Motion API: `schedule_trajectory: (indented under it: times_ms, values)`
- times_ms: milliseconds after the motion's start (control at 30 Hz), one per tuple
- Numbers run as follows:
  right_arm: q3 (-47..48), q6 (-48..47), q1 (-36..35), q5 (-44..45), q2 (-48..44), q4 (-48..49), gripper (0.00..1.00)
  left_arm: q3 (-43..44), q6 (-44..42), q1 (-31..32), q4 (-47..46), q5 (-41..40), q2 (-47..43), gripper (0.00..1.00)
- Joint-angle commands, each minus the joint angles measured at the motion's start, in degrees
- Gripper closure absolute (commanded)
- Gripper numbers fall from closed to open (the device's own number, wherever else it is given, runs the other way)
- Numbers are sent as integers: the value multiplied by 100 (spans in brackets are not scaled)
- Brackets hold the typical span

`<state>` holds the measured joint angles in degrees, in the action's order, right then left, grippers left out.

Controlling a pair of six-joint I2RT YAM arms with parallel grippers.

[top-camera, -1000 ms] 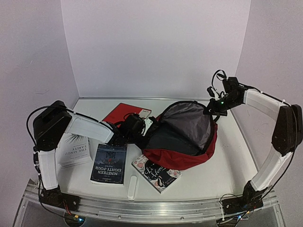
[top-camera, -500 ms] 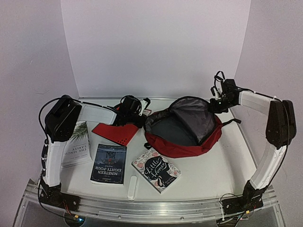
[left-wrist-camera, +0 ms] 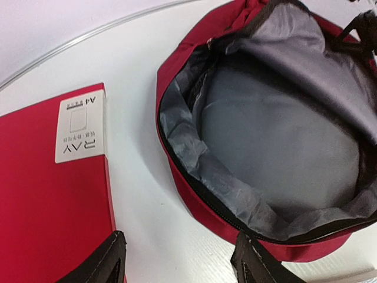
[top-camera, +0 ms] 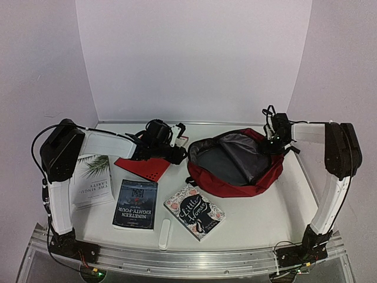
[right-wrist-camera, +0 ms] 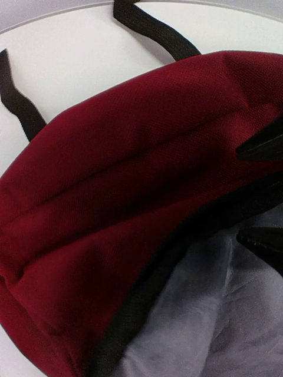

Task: Pack the student bag
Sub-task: Unzip the student bag at the center of the board, then pick up the files from the center of the board.

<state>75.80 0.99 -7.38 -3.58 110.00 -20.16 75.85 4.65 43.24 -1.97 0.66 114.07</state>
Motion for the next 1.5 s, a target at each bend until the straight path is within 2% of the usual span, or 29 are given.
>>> schedule_trajectory:
  times_ms: [0, 67, 300, 400, 600, 767, 833, 933, 1000, 1100, 1167, 1267, 1467]
  values:
    - [207, 13, 27, -547, 24, 131, 44, 97, 236, -35, -24, 225, -276, 36]
    - [280, 20, 26, -872, -52, 78, 33, 125, 266, -35, -7, 285, -248, 34]
    - [625, -266, -14, -2255, -387, -79, 7, 161, 398, -37, 39, 380, -207, 29]
    - [1033, -541, -218, -2324, -262, -233, 2, 176, 454, -35, 47, 384, -207, 28]
    - [2091, -1039, -608, -1837, 482, -494, 2, -20, 641, -77, 155, 270, -430, 23]
    - [2992, -1423, -780, -1977, 1299, -1000, 5, -257, 708, -96, 294, 178, -648, 20]
    - [3125, -1467, -782, -1939, 1490, -1109, 14, -372, 760, -105, 334, 97, -725, 20]
    - [3195, -1512, -739, -1506, 1704, -1095, 37, -536, 897, -133, 390, -90, -863, 20]
    - [3277, -1529, -648, -1140, 1891, -1079, 48, -638, 1025, -175, 472, -338, -958, 20]
    - [3406, -1536, -492, -510, 2186, -1016, 56, -804, 1263, -253, 619, -571, -1127, 20]
    - [3430, -1522, -399, -174, 2252, -927, 55, -926, 1482, -312, 710, -675, -1270, 20]
    - [3375, -1444, -369, 64, 2102, -788, 49, -1175, 1911, -383, 791, -763, -1526, 20]
    - [3448, -1023, -362, -471, 1475, -770, 24, -1989, 3015, -423, 621, -865, -2324, 20]
